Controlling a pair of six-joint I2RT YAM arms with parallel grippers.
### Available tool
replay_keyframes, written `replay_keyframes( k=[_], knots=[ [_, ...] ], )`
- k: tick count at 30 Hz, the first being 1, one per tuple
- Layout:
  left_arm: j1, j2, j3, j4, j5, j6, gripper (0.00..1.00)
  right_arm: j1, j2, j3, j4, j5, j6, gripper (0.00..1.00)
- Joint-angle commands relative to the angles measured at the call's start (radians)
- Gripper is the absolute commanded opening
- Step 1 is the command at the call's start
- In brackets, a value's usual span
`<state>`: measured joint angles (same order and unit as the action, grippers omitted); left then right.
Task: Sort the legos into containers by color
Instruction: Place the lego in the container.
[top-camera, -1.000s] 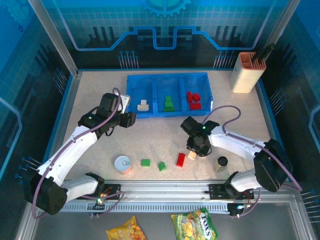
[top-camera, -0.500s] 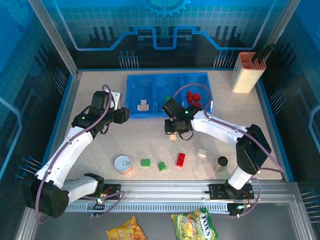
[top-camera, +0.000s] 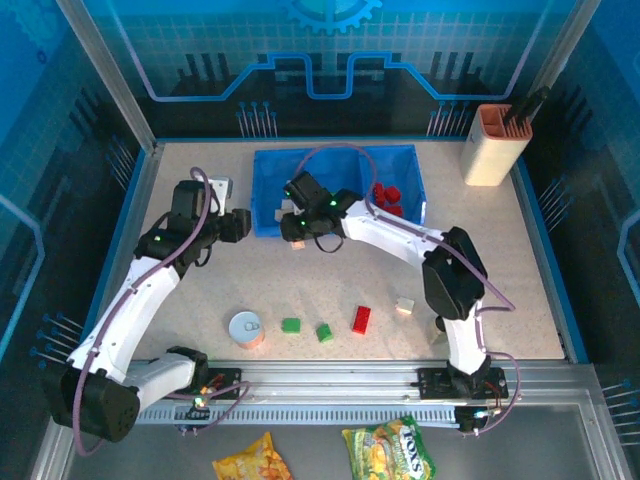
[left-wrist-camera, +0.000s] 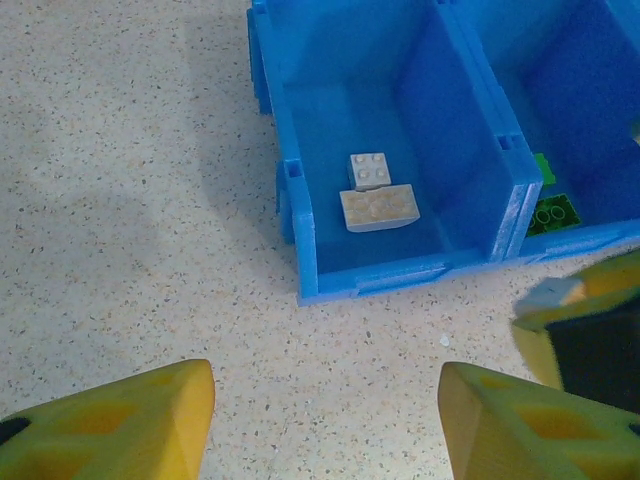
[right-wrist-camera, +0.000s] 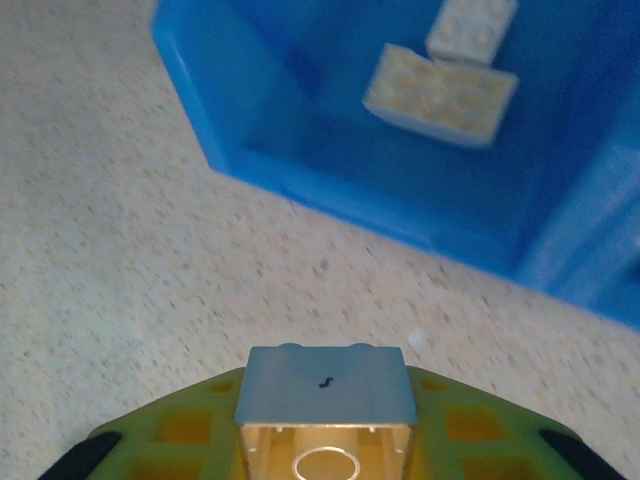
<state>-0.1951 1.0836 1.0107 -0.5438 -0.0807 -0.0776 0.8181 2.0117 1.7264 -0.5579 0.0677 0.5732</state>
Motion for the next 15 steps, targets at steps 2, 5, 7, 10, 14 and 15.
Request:
replay_keyframes(
  k=[2,5,7,10,14,15],
  knots=[
    [0.014,-0.026,-0.015,0.013,0.022,-0.013,0.62,0.001,0.083,0.117,0.078,-0.011,-0.027,0.24],
    [0.018,-0.029,-0.017,0.016,0.024,-0.015,0.62,-0.011,0.137,0.176,0.106,0.012,-0.018,0.23],
    [0.019,-0.032,-0.017,0.016,0.027,-0.015,0.62,-0.021,0.166,0.199,0.133,0.027,-0.007,0.23],
    [0.022,-0.032,-0.016,0.016,0.028,-0.016,0.62,-0.038,0.205,0.23,0.178,0.043,0.006,0.23],
    [0.023,-0.036,-0.018,0.016,0.03,-0.016,0.62,-0.055,0.258,0.288,0.198,0.113,0.012,0.23],
    [0.023,-0.037,-0.018,0.018,0.03,-0.017,0.62,-0.061,0.275,0.304,0.2,0.123,0.02,0.23]
  ],
)
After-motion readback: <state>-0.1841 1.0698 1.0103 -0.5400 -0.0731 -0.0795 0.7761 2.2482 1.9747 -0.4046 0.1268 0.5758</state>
